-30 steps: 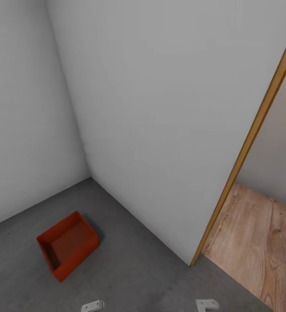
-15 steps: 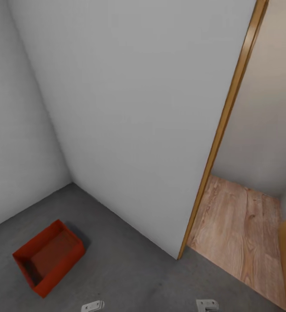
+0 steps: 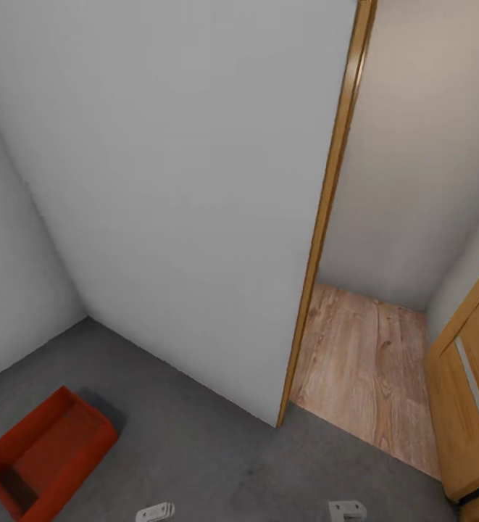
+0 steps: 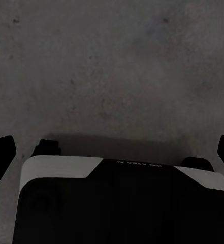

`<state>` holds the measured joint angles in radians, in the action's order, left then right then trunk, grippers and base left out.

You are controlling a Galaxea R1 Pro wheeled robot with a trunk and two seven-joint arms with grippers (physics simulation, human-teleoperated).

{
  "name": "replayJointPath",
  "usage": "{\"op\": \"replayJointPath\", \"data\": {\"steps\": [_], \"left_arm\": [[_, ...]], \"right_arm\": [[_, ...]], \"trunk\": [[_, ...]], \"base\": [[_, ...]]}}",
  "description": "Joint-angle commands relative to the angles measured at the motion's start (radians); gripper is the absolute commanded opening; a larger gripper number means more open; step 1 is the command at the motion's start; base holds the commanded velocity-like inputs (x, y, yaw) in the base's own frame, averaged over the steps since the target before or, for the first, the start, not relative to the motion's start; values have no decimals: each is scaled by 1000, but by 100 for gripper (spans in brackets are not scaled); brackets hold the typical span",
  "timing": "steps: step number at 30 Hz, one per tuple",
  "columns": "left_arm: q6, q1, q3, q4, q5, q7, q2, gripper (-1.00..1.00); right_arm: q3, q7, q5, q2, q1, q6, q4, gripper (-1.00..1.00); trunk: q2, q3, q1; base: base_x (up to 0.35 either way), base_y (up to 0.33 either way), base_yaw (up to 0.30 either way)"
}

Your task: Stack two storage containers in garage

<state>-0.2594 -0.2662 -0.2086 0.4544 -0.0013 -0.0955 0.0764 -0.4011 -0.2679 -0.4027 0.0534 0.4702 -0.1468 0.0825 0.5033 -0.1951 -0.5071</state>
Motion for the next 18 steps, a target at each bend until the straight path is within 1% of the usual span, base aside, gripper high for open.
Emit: {"op": "replayJointPath", "data": {"steps": [1,18], "left_arm": [[-8,0,-8,3,0,-6,1,100],[-8,0,-8,3,0,-6,2,100]], "right_arm": [[-9,-5,-7,0,1,-7,2,100],[-9,-5,-7,0,1,-7,2,100]], "trunk": [[2,-2,0],[2,-2,0]], "base": [[0,0,-282],[0,0,-282]]}}
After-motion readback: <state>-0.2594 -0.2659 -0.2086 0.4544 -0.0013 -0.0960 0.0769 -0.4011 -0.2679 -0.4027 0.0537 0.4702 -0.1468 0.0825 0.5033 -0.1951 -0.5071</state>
